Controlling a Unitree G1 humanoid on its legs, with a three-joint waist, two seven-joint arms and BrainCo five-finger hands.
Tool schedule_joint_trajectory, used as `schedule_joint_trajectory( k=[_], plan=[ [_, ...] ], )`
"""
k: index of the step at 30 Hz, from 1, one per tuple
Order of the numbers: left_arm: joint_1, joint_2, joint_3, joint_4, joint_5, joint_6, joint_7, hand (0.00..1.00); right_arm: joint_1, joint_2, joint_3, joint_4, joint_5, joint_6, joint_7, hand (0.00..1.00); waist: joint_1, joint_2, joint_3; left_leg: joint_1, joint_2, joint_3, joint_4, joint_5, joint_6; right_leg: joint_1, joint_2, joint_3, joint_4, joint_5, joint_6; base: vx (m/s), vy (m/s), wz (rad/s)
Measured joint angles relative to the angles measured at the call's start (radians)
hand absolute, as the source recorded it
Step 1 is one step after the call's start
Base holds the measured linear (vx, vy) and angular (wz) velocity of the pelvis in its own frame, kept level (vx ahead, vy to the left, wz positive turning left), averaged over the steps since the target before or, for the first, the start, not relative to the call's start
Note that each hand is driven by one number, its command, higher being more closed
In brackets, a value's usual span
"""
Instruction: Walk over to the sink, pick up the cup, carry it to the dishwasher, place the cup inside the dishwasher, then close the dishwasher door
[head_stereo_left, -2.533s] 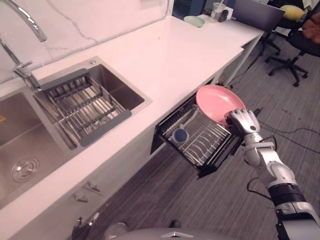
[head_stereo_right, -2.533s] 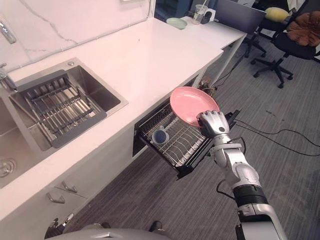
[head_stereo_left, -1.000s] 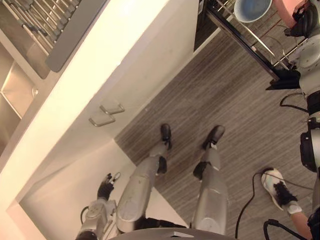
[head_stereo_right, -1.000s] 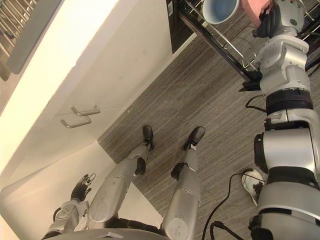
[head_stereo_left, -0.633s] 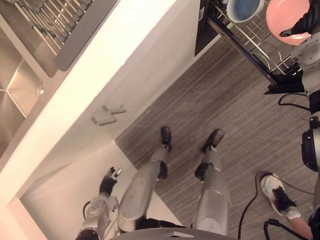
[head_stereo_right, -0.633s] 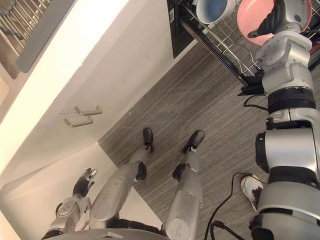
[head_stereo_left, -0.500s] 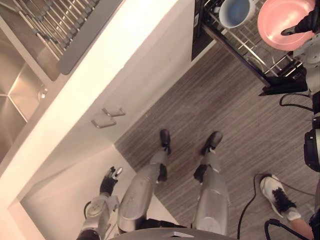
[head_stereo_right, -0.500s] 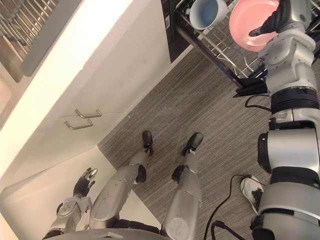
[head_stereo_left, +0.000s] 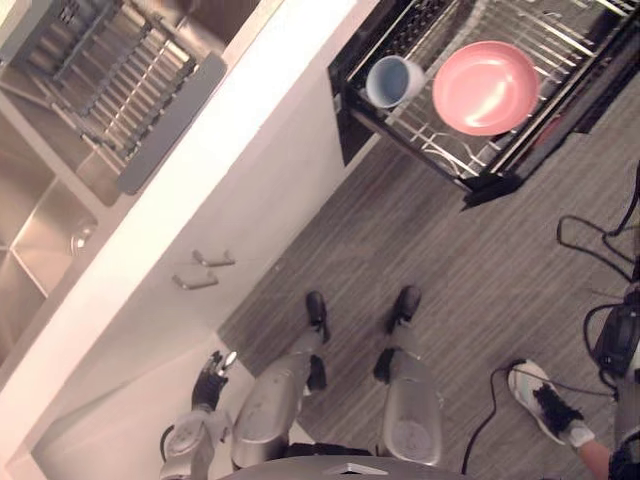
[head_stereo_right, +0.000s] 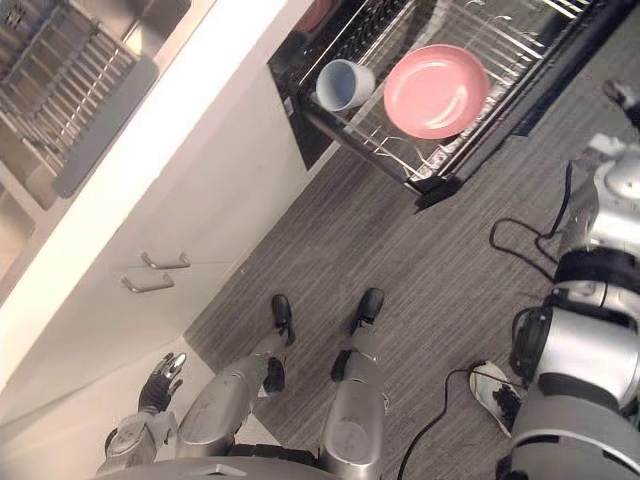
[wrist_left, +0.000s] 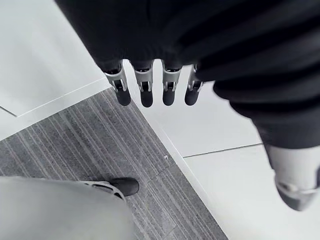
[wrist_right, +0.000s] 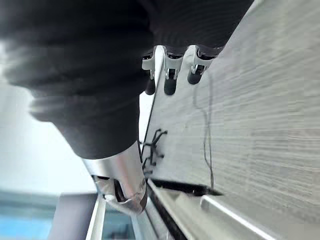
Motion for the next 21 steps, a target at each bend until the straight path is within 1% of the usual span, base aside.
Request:
schedule_joint_trajectory(
  k=[1,2,3,4,6,8,10,11,12,14,16,17,18,19,21],
  plan=[
    [0.000,0.000,0.002,0.009,0.000,-0.001,0.007,0.00,0.029,0.023,-0.020,0.000,0.074,0.003,0.011,1.00,-0.010,-0.003,-0.007,0.002,0.003,0.005,0.000,-0.001,-0.001,0.000,0.003,0.003,0.000,-0.002,-0.002,0.07,-0.048,-0.16],
    [0.000,0.000,0.004,0.010,0.001,-0.001,0.010,0.00,0.041,0.033,-0.031,0.000,0.109,0.007,0.024,1.00,-0.012,-0.006,-0.007,0.004,0.005,0.009,0.000,-0.001,-0.001,0.000,0.004,0.005,0.000,-0.004,-0.004,0.05,-0.056,-0.16],
    [0.000,-0.002,0.010,0.010,0.001,-0.002,0.015,0.00,0.056,0.049,-0.046,0.001,0.166,0.026,0.042,1.00,-0.012,-0.007,-0.007,0.005,0.008,0.018,0.000,-0.002,-0.003,-0.004,0.007,0.009,0.001,-0.008,-0.011,0.04,-0.058,-0.15],
    [0.000,-0.003,0.012,0.012,0.002,-0.003,0.017,0.00,0.058,0.058,-0.048,0.002,0.191,0.033,0.052,1.00,-0.012,-0.007,-0.007,0.005,0.009,0.020,-0.001,-0.003,-0.004,-0.006,0.007,0.009,0.001,-0.007,-0.012,0.04,-0.067,-0.19],
    [0.000,-0.003,0.011,0.022,0.003,-0.013,0.027,0.00,0.058,0.091,-0.042,0.008,0.272,0.069,0.119,1.00,-0.008,-0.007,-0.007,-0.010,0.013,0.023,-0.006,-0.007,-0.014,-0.025,0.007,0.001,0.000,-0.004,-0.017,0.01,-0.052,-0.12],
    [0.000,-0.002,0.010,0.035,0.003,-0.016,0.043,0.00,0.058,0.109,-0.028,0.011,0.301,0.081,0.157,1.00,-0.003,-0.007,-0.007,-0.028,0.016,0.022,-0.006,-0.002,-0.018,-0.042,0.008,-0.008,0.002,0.000,-0.020,0.01,-0.057,0.02],
    [0.000,-0.001,0.005,0.051,0.004,-0.016,0.056,0.00,0.039,0.111,0.002,0.029,0.308,0.082,0.186,1.00,0.006,-0.006,-0.008,-0.051,0.017,0.021,-0.006,0.003,-0.021,-0.064,0.009,-0.008,0.000,0.007,-0.024,0.02,-0.052,0.04],
    [0.000,-0.001,-0.004,0.057,0.004,-0.014,0.061,0.00,0.022,0.111,0.011,0.045,0.308,0.082,0.199,1.00,0.012,-0.005,-0.008,-0.061,0.017,0.021,-0.002,0.007,-0.019,-0.074,0.008,-0.009,0.000,0.015,-0.019,0.03,-0.040,0.04],
    [0.000,0.000,-0.011,0.065,0.004,-0.014,0.062,0.00,-0.007,0.111,0.030,0.057,0.306,0.082,0.214,1.00,0.023,-0.003,-0.009,-0.075,0.015,0.020,-0.001,0.018,-0.012,-0.088,0.007,-0.009,-0.002,0.024,-0.026,0.03,-0.037,0.05],
    [-0.001,0.000,-0.014,0.067,0.004,-0.011,0.062,0.00,-0.037,0.111,0.047,0.058,0.306,0.081,0.237,1.00,0.028,0.003,-0.007,-0.084,0.013,0.018,-0.001,0.020,-0.011,-0.094,0.005,-0.012,-0.002,0.028,-0.030,0.03,-0.018,0.07],
    [-0.002,-0.005,-0.022,0.067,0.004,-0.011,0.061,0.00,-0.106,0.110,0.073,0.058,0.314,0.077,0.265,1.00,0.042,0.019,-0.007,-0.100,0.006,0.014,-0.001,0.024,-0.009,-0.112,-0.005,-0.015,0.007,0.029,-0.030,0.01,0.002,0.09],
    [-0.004,-0.007,-0.028,0.067,0.004,-0.009,0.061,0.00,-0.122,0.108,0.073,0.059,0.320,0.076,0.264,1.00,0.043,0.025,-0.008,-0.108,0.004,0.012,-0.001,0.026,-0.010,-0.120,-0.009,-0.017,0.011,0.029,-0.030,0.00,0.014,0.19],
    [-0.011,-0.009,-0.042,0.067,0.002,-0.004,0.061,0.00,-0.143,0.087,0.075,0.073,0.321,0.074,0.264,1.00,0.044,0.045,-0.007,-0.125,-0.002,0.000,-0.001,0.031,-0.006,-0.133,-0.016,-0.026,0.019,0.028,-0.028,-0.01,0.023,0.27],
    [-0.016,-0.016,-0.050,0.067,0.002,-0.002,0.060,0.00,-0.152,0.067,0.085,0.077,0.326,0.075,0.272,1.00,0.046,0.064,-0.006,-0.140,-0.006,-0.008,-0.001,0.034,-0.011,-0.151,-0.026,-0.034,0.037,0.024,-0.025,-0.01,0.026,0.26],
    [-0.020,-0.027,-0.050,0.067,0.000,0.000,0.060,0.00,-0.174,0.069,0.081,0.086,0.336,0.078,0.277,1.00,0.053,0.081,-0.006,-0.147,-0.012,-0.010,-0.001,0.041,-0.011,-0.163,-0.036,-0.035,0.050,0.021,-0.025,-0.01,0.011,0.08]
  ],
)
